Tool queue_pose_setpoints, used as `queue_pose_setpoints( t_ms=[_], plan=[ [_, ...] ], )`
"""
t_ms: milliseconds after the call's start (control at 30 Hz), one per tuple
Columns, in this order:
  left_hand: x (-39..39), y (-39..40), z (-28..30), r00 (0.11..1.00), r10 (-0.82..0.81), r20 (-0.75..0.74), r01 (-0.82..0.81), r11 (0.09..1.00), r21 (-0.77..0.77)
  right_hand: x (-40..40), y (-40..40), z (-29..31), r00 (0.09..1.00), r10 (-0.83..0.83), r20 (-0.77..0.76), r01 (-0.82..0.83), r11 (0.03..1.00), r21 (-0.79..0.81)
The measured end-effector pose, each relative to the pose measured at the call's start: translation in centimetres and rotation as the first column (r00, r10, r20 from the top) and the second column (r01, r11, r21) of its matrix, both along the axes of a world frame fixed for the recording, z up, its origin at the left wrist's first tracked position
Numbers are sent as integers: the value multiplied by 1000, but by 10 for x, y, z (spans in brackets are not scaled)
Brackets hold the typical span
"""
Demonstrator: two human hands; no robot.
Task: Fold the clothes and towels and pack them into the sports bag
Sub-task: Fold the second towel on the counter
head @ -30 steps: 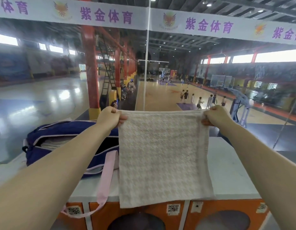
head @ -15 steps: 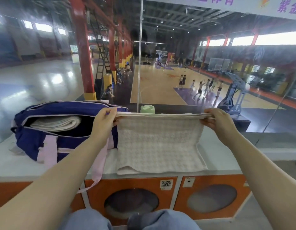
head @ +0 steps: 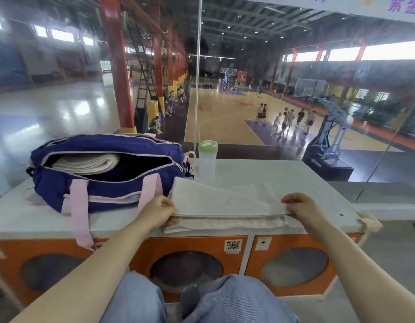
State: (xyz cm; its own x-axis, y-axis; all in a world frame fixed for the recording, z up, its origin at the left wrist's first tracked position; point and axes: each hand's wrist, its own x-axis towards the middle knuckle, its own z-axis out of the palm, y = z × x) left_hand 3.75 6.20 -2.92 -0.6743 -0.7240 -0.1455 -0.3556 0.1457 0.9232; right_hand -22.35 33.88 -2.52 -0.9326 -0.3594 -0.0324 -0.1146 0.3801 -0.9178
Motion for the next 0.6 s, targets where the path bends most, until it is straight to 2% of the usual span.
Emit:
queue_pose_setpoints(
  t_ms=[67, 167, 233, 333, 400, 433, 533, 600],
  plan=[
    [4, 2, -1, 993, -27, 119, 44, 988, -146, 1, 1, -9, 1000, 12, -2, -12, 997, 72],
    [5, 1, -1, 944, -13, 330, 147, 912, -383, 8, -1, -16, 997, 4, -76, 9, 985, 173],
    [4, 3, 0, 917, -3, 399, 187, 886, -424, 15, -4, -16, 993, -12, -121, 38, 976, 217],
    [3, 10, 1, 886, 4, 464, 210, 888, -409, 18, -9, -17, 988, -20, -151, 67, 947, 314],
    [2, 14, 4, 901, 41, 432, 177, 874, -452, 18, -11, -19, 985, -17, -174, 89, 906, 413],
    [1, 15, 7, 926, 73, 369, 136, 849, -510, 17, -11, -20, 984, -20, -176, 98, 891, 443],
    [-14, 20, 20, 990, 90, 110, 12, 715, -699, 16, -15, -18, 985, -38, -171, 115, 876, 468],
    [-33, 22, 23, 999, 8, 39, 25, 623, -782, 16, -18, -16, 989, -40, -144, 112, 837, 536]
  ],
)
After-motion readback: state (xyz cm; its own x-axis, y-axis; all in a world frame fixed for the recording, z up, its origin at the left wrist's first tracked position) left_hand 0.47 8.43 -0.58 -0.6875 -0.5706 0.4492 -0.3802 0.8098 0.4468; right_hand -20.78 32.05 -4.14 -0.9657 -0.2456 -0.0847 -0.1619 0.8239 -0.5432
